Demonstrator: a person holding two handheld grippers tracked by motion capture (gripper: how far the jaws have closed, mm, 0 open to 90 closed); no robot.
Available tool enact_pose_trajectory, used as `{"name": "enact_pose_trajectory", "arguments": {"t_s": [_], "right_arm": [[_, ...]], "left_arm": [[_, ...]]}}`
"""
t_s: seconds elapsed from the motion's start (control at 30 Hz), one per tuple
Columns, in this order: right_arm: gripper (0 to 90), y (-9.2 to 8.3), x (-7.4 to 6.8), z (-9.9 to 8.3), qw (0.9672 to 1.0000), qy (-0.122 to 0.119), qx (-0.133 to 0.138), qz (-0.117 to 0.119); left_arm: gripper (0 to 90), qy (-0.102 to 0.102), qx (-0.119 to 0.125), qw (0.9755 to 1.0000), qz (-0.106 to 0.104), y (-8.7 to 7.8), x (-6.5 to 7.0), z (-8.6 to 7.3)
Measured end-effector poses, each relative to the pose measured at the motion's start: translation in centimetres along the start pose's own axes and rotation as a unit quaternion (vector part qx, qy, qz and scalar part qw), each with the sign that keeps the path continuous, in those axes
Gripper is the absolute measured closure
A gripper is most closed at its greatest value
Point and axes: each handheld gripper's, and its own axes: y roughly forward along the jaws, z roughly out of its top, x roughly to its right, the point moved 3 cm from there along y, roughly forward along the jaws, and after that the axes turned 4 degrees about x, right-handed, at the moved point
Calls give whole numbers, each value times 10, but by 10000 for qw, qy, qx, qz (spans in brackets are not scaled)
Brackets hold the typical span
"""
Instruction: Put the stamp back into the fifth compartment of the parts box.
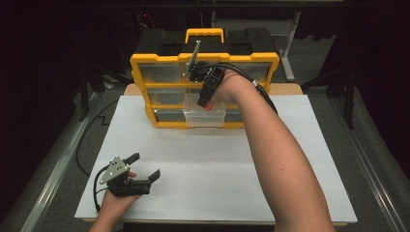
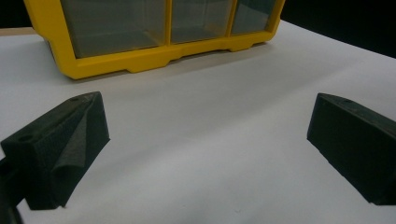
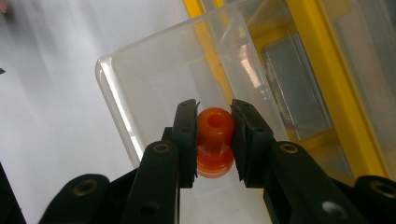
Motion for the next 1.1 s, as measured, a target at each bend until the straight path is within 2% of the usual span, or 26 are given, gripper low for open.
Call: {"name": "enact_pose_trajectory", "arguments": {"t_s": [0.1,0.13,0.17,0.23,0.33,0.7,0.8,1.1], "right_arm": [[723,-1,1,0,10000,12,20,-21],[636,-3,1,0,10000,12,25,-1],[535,-3,2,1,9999,11,147,-14],[391,-9,3,2,9994,152,289,90],[323,-16,2,1,9991,184,369,35],[287,-31,-3,-16,9996,193,224,-33],[285,-34,-7,-23,9997,176,170,-24],[251,-43,-11,-48,9994,317,146,-86]], "left_arm": [[1,-2,0,10000,-2,0,0,0],[1,-5,-1,10000,-2,0,0,0],[1,-4,-2,10000,-2,0,0,0],[1,2,-10,10000,0,0,0,0],[1,-7,-11,10000,0,1,0,0],[1,3,-35,10000,28,0,-2,0],[1,5,-45,10000,32,0,-2,0],[1,45,-93,9999,11,3,0,-1]]}}
